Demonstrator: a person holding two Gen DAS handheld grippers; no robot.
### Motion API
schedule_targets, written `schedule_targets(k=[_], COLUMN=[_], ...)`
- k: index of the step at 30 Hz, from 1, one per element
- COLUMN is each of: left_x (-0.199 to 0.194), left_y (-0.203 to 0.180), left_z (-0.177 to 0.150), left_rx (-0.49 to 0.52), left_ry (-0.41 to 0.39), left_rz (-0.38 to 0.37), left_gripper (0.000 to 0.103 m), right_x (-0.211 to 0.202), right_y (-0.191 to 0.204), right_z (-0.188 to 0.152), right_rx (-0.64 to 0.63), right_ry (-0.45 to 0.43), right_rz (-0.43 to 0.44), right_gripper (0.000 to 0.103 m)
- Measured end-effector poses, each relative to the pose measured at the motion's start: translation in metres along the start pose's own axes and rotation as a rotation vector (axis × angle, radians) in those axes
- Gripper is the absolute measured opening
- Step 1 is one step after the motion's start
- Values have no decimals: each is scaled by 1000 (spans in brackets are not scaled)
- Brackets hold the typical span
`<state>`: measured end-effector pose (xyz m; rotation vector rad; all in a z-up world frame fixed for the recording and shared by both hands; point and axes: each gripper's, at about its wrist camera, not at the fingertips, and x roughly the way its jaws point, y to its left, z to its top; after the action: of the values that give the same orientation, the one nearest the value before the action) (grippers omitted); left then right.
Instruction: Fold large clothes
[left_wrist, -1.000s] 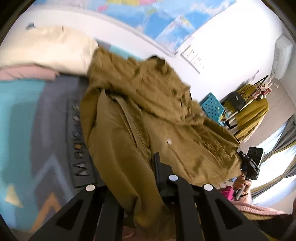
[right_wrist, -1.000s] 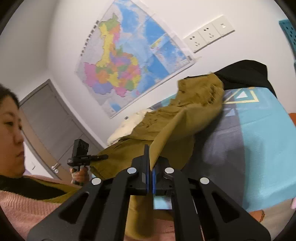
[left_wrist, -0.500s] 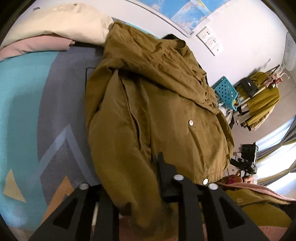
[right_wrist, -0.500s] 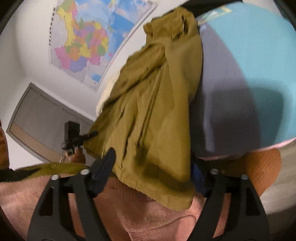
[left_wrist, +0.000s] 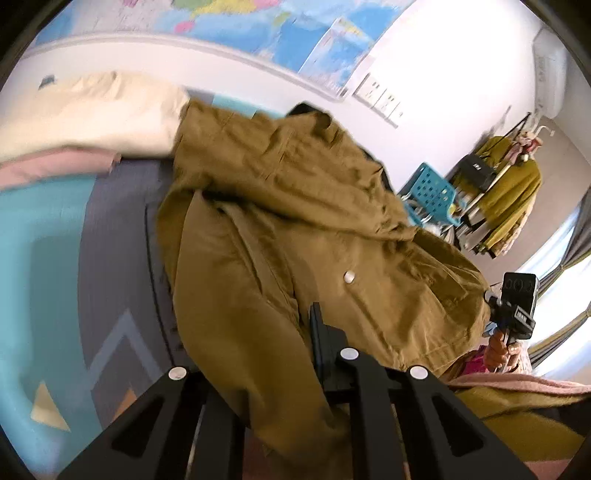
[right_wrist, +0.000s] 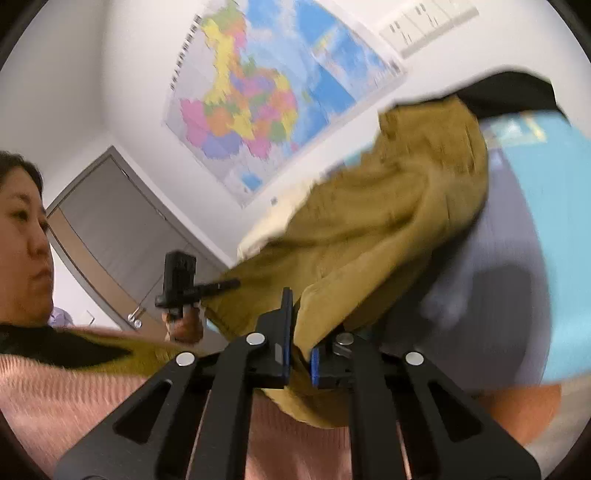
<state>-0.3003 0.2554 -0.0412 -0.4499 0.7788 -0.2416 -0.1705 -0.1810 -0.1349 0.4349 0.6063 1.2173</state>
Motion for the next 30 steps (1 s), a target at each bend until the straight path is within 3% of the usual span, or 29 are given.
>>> schedule_targets(k=[6, 11, 30], left_x=[-14, -19, 7], left_y=[2, 1, -10], left_z=[31, 61, 151], left_rx=[-29, -32, 49], left_ry=[-51, -60, -45], left_rz=[-28, -16, 140], left_gripper=[12, 12, 15], right_x=[-12, -14, 18], right_y=[1, -11, -44], right_z=[47, 78, 164], right_rx=[-5, 17, 61], right_ry=[-130, -184, -241], right_rz=[12, 34, -24], right_gripper=[6, 6, 6])
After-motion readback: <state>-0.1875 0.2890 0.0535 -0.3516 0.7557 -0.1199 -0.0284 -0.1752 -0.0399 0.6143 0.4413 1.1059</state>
